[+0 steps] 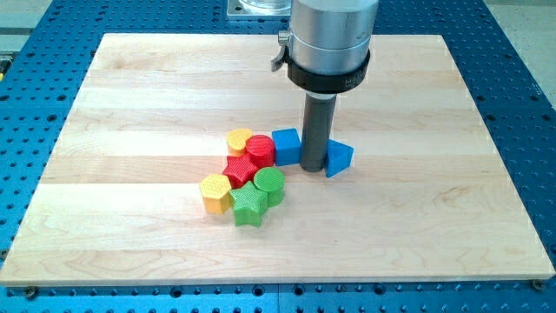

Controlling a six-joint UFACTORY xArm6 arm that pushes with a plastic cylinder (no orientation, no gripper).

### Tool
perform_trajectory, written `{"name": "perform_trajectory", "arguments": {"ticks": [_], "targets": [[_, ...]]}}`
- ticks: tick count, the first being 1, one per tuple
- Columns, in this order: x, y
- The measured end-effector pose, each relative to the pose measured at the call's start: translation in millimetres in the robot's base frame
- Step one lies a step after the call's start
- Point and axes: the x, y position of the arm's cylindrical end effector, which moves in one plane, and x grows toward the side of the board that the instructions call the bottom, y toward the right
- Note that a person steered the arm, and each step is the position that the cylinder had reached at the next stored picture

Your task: Move the cube top of the green circle

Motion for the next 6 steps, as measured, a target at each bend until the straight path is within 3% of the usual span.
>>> {"name": "perform_trajectory", "arguments": {"ticks": [1,2,4,6], "targets": [[-27,26],[-49,10],[-10,-35],[-16,-18]]}}
